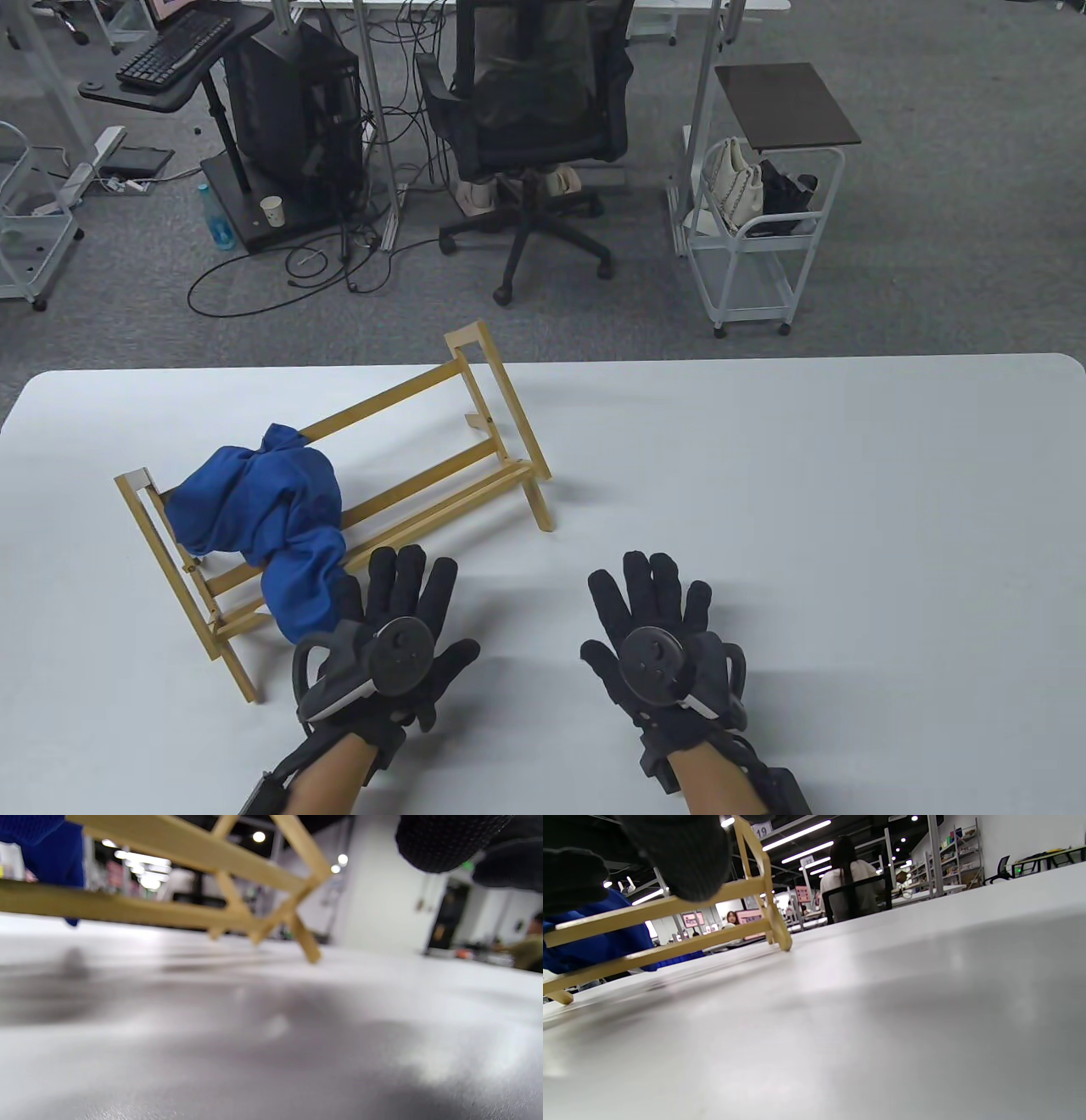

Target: Hang t-shirt on book rack

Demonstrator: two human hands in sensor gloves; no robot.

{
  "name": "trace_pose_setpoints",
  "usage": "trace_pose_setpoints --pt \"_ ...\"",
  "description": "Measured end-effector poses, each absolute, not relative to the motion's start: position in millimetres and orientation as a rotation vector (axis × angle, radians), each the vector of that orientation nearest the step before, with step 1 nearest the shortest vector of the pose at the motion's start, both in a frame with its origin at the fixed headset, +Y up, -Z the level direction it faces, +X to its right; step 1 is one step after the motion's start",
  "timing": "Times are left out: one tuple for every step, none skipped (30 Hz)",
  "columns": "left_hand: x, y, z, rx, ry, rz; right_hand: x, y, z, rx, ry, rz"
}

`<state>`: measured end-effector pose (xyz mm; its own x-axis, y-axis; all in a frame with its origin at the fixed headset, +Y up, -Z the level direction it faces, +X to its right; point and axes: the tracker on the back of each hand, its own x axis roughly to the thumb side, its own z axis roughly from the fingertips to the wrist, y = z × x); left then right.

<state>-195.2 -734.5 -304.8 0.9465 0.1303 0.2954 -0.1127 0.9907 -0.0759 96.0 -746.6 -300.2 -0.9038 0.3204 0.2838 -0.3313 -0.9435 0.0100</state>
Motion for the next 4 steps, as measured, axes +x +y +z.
trace_pose_setpoints --pt "-195.2 -734.5 -304.8 -0.058 -0.305 0.124 96.0 -746.6 -300.1 0.405 -0.054 2.776" --pt "-195.4 -734.5 -304.8 -0.059 -0.305 0.123 95.7 -746.4 -299.9 0.406 -0.054 2.779" --pt "-195.5 -734.6 -304.7 -0.059 -0.305 0.123 95.6 -746.1 -299.6 0.404 -0.055 2.782" --pt "-195.7 -734.7 -304.7 -0.060 -0.305 0.124 95.5 -745.8 -299.4 0.404 -0.058 2.782"
